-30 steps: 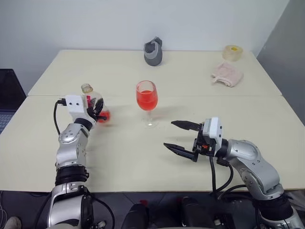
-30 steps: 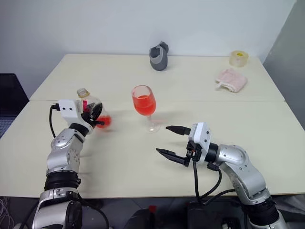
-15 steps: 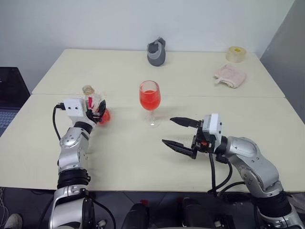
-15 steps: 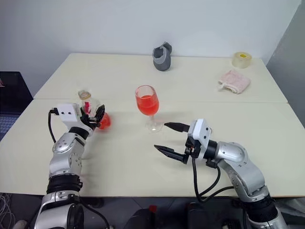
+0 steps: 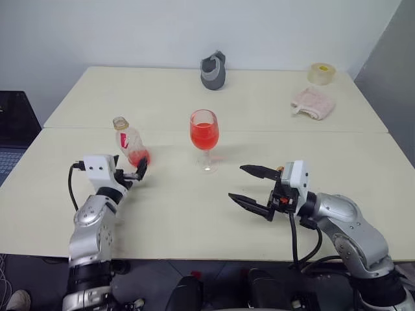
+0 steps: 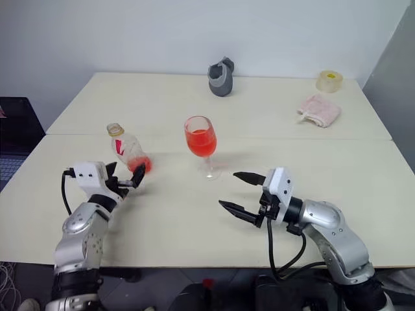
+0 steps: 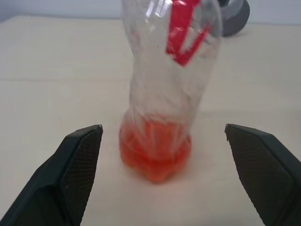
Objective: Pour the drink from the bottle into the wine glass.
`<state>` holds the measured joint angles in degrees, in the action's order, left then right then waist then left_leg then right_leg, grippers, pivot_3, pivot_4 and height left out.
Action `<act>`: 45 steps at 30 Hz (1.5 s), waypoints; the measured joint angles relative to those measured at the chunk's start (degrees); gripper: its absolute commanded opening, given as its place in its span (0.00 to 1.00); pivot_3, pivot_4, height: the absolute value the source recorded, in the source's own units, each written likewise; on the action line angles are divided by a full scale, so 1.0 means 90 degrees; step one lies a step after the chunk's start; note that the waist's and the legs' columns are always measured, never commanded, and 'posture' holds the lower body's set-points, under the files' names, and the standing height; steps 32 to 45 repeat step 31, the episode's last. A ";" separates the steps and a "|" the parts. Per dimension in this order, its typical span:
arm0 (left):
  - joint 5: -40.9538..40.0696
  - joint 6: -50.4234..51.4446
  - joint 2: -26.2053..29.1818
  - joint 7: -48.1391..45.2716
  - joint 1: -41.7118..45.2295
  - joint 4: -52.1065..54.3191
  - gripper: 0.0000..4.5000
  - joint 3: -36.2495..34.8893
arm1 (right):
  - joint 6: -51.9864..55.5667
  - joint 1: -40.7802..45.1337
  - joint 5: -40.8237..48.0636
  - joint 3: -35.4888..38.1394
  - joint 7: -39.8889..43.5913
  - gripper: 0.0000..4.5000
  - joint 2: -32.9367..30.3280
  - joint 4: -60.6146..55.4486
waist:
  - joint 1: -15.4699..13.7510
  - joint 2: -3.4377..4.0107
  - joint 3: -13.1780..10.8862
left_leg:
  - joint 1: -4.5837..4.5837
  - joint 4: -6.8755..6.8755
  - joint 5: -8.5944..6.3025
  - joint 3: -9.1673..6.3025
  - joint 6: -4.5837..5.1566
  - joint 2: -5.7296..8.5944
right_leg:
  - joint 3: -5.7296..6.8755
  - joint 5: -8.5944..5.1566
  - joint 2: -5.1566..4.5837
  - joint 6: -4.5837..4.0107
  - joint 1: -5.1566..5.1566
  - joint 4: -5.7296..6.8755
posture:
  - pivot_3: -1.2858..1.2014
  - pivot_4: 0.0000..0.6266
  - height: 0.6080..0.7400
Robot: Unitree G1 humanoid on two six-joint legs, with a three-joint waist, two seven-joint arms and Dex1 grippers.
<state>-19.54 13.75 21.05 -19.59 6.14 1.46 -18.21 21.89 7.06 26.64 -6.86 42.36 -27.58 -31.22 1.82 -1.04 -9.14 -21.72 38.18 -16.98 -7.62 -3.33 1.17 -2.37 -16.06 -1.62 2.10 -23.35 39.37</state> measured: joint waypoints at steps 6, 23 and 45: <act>-0.0432 0.0972 -0.0023 0.0031 -0.1417 0.1697 1.00 0.0031 | 0.0592 -0.0638 0.0133 0.0480 -0.1134 0.87 0.0292 -0.0598 | -0.0008 0.0003 0.0002 | 0.0016 -0.0013 -0.0002 0.0003 0.0004 -0.0009 | 0.0000 0.0000 -0.0004 0.0000 0.0019 -0.0014 | 0.52 0.24 1.00; -0.0143 0.1972 -0.0475 0.1108 -0.1812 0.3364 1.00 0.0806 | 0.1044 -0.1635 -0.1582 0.0379 -0.4155 0.87 0.1888 -0.0810 | -0.0017 0.0013 0.0015 | 0.0026 -0.0027 -0.0002 0.0026 0.0001 0.0001 | -0.0010 0.0000 0.0032 0.0001 0.0025 -0.0029 | 0.52 0.24 1.00; -0.0062 0.1905 -0.0482 0.1107 -0.1846 0.3366 1.00 0.0854 | 0.1089 -0.1694 -0.1606 0.0357 -0.4325 0.87 0.2207 -0.0811 | -0.0015 0.0014 0.0015 | 0.0026 -0.0028 -0.0003 0.0026 0.0003 0.0001 | -0.0010 0.0000 0.0033 0.0001 0.0025 -0.0032 | 0.52 0.24 1.00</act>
